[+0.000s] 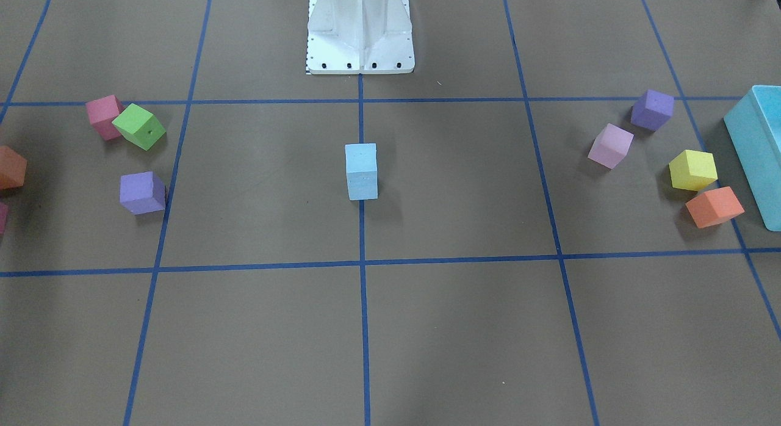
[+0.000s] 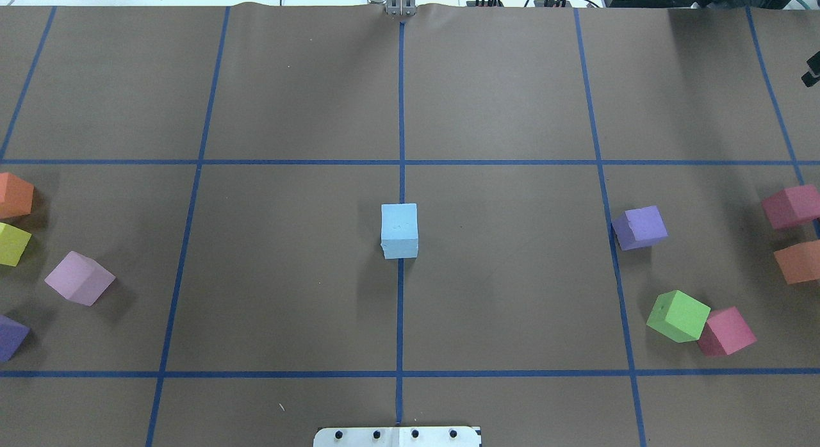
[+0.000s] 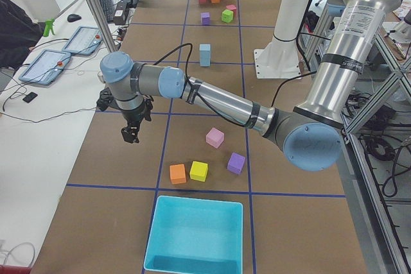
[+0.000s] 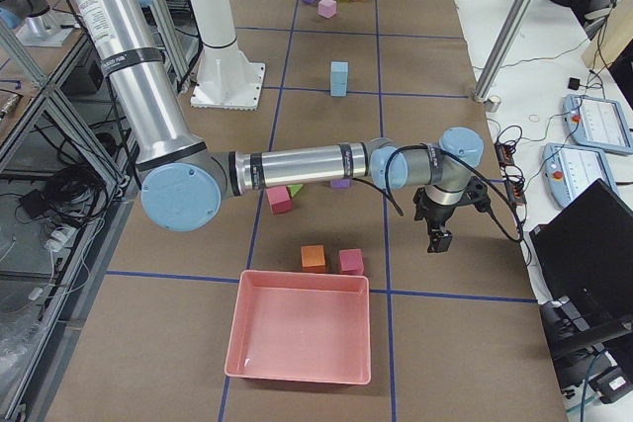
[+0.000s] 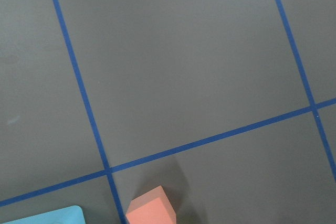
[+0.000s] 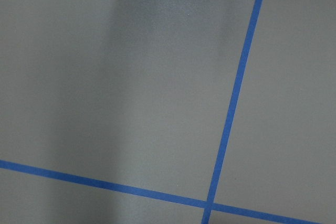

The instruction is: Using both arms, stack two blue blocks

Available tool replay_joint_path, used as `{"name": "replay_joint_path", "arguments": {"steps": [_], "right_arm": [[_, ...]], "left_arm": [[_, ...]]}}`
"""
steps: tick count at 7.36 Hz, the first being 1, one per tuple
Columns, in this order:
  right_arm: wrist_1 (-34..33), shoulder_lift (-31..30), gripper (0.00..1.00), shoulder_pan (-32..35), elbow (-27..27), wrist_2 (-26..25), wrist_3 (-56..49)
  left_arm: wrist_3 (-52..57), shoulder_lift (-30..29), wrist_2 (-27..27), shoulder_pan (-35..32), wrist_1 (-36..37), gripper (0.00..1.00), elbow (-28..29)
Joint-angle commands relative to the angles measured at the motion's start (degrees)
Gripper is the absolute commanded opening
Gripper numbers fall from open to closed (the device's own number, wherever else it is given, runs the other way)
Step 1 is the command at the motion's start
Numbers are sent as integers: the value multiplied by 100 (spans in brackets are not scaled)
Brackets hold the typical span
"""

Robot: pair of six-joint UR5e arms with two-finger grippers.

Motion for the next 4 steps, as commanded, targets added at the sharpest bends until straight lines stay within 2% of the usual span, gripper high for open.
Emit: {"name": "replay_joint_path", "arguments": {"steps": [1, 2, 4], "right_arm": [[-10, -21, 100, 17, 9, 151, -8], [-10, -12, 100, 17, 9, 151, -8], [-10, 23, 100, 17, 9, 143, 1]], "left_arm": [[611, -124, 2, -214, -20, 98, 650], [693, -159, 10, -232, -55, 98, 827], [676, -81, 54, -198, -850, 98, 1484]]}}
